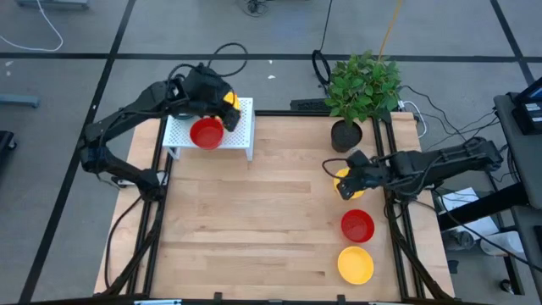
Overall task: Pick & Place Mini bowls
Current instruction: Stack the yellow bowl on top of the yellow bowl on the shelf
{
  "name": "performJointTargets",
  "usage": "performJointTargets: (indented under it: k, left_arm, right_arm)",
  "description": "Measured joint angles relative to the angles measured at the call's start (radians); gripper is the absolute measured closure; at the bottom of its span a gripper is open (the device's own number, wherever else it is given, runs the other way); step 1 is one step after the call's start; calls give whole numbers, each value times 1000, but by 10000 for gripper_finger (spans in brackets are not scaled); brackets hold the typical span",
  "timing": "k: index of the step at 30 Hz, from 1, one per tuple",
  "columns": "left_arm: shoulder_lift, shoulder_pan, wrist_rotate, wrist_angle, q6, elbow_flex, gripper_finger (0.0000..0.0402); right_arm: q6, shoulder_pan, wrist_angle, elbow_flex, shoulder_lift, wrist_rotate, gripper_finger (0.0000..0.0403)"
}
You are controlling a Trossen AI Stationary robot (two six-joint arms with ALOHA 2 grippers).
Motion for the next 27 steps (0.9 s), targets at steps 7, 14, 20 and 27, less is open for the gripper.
performJointTargets:
  k: [7,14,20,27]
  left_arm:
    - [-1,-101,77,342,13,0,243]
    - [-1,-165,77,502,13,0,243]
    - [-1,-190,77,502,-10,0,243]
    - [-1,-194,77,500,-39,0,243]
  right_arm:
    - [86,1,150,-161,1,-91,216]
    - [45,0,336,-310,1,-76,216]
    - [40,-1,350,-365,38,-107,215]
    - [-72,-4,448,-366,127,-113,210]
